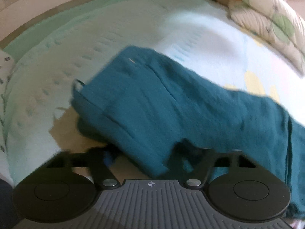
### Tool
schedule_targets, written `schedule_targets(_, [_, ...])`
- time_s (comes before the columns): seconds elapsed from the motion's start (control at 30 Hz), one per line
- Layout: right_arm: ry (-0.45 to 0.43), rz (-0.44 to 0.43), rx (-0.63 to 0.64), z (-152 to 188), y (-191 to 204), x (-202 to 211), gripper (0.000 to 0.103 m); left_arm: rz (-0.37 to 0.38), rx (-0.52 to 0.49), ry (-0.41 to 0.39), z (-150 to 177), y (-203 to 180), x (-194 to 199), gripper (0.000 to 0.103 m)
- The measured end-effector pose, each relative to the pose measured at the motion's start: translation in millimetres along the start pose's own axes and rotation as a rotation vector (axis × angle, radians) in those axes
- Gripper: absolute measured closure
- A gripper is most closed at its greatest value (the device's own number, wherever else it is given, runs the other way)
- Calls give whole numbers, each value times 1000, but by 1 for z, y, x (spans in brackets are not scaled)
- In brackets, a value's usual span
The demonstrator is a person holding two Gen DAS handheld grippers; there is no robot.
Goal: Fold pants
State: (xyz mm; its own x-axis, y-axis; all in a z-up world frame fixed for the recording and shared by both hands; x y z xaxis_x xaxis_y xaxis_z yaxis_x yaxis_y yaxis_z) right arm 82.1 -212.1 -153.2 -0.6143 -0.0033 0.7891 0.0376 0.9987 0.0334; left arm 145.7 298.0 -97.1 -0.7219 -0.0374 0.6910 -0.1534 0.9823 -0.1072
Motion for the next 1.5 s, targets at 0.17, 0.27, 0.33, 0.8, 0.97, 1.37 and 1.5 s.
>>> schedule_targets(0.17, [-33, 2, -25, -20, 7, 18, 52, 53, 72, -13, -5, 7, 3, 93])
schedule_targets(0.27, [-102, -20, -20, -43, 21, 27, 58, 31, 10, -59, -6, -1, 11, 95])
schedule_targets(0.33, [-122, -53, -10, -59, 35, 24, 63, 23, -26, -95, -7, -8, 16, 96])
schedule_targets(0.8, [-56, -185, -4, -122, 133, -92, 81, 24, 14, -18, -2, 0, -2, 91])
schedule_targets(0.97, [-54, -170, -55, -136, 133, -111, 96, 54, 102, -5, -2, 8, -7, 87])
schedule_targets(1.37, [-142, -226, -7, -137, 141, -59, 82, 104, 233, -48, -3, 20, -11, 90])
schedule_targets(1.5, [-73, -267, 29, -99, 144, -31, 75, 102, 188, -67, -6, 12, -5, 96])
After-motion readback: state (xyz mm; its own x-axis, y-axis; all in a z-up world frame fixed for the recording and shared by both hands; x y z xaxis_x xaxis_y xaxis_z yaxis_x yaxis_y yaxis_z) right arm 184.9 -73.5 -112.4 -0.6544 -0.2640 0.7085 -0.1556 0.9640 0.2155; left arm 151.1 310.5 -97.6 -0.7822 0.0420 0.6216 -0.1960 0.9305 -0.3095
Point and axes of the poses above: each gripper's, at about its wrist camera, not at the fingertips, and x roughly against the way its jaws point, y to its left, z to its underside, the point moved 5 cm from there along -x, roughly the way its jaws point, and after that the axes turned 12 degrees about -y, right-handed, at the moved point
